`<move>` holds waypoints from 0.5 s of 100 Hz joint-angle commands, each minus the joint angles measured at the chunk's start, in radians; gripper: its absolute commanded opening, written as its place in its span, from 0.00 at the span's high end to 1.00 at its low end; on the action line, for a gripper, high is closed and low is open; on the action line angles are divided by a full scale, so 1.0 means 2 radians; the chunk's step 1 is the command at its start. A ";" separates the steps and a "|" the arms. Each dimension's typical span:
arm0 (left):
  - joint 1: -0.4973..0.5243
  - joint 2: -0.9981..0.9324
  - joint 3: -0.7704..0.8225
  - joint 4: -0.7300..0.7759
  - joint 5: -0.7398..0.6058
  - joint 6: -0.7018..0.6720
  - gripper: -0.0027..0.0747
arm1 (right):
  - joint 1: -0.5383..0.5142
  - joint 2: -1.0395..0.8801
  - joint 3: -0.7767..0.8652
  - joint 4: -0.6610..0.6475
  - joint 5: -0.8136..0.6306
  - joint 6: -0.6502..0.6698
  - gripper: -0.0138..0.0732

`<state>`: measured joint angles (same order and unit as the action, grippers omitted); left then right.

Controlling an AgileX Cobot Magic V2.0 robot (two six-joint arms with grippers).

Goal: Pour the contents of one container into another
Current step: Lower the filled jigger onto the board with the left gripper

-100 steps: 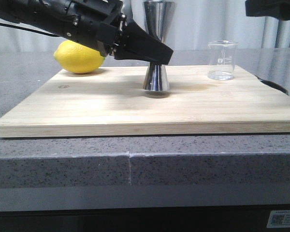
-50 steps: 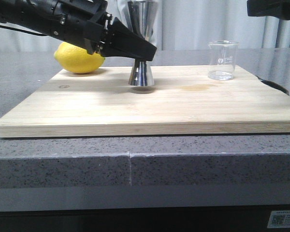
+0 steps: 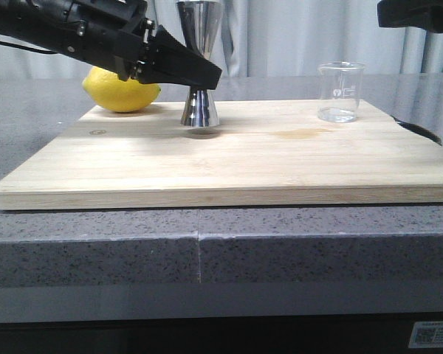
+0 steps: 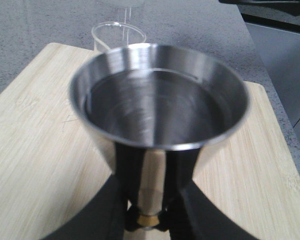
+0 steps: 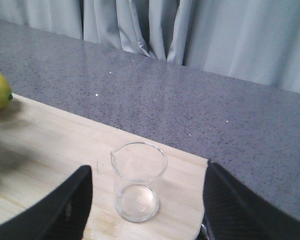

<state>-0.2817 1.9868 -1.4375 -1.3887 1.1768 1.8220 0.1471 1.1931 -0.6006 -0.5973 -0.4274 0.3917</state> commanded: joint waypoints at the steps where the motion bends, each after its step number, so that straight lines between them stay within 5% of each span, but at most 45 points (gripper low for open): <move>1: 0.004 -0.025 -0.014 -0.044 0.046 -0.002 0.98 | -0.002 -0.014 -0.013 0.003 -0.033 0.000 0.35; 50: 0.005 -0.025 -0.014 -0.045 0.046 0.015 0.98 | -0.002 -0.014 -0.013 0.003 -0.033 0.001 0.35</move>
<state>-0.2760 1.9868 -1.4375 -1.3887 1.1768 1.8448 0.1471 1.1931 -0.6006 -0.5973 -0.4274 0.3936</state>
